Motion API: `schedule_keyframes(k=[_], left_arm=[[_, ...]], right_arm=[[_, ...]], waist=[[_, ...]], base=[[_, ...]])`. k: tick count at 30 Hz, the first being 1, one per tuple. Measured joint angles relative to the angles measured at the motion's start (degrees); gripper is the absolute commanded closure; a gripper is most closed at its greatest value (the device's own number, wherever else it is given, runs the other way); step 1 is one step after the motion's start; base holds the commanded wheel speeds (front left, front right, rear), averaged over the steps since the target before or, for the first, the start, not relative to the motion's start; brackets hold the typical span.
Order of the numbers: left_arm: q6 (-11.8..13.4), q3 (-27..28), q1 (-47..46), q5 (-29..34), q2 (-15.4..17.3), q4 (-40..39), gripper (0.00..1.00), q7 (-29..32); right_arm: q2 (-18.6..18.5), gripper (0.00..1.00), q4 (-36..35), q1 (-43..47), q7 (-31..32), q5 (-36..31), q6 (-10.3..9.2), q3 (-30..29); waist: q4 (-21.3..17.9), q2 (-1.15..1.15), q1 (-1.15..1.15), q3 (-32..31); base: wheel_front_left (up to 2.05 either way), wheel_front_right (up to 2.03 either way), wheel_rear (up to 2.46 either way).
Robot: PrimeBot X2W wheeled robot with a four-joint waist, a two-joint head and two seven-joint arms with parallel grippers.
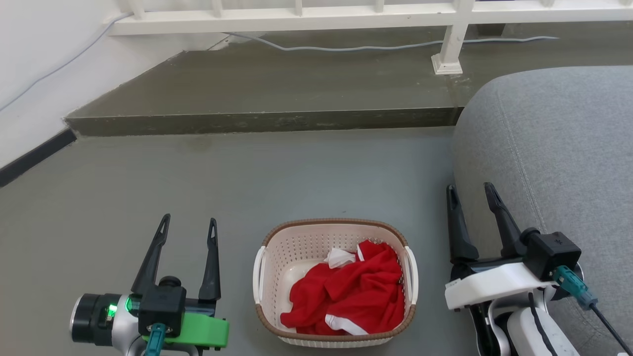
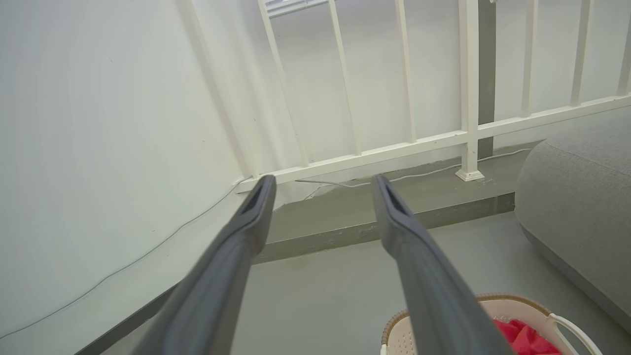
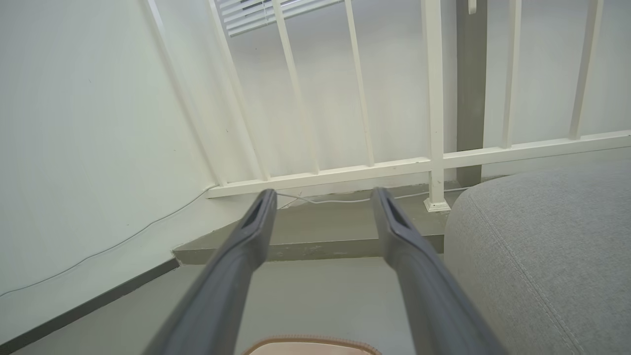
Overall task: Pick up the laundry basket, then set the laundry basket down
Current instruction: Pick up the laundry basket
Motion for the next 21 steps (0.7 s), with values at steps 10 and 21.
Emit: schedule_keyframes(k=[10,21], left_arm=[[0.1,-0.3,0.0,-0.7,0.0,-0.3,0.00,0.0],[0.1,0.5,-1.7,-6.4,-0.1,0.7,0.00,0.0]], right_arm=[[0.0,0.00,-0.5,0.4,0.0,0.1,-0.01,0.1],[0.0,0.00,0.6,-3.2,-0.2,2.2,-0.01,-0.8]], waist=[[-0.1,0.00,0.00,2.4],[-0.2,0.00,0.00,8.0]], base=[[0.00,0.00,0.00],[0.00,0.00,0.00]])
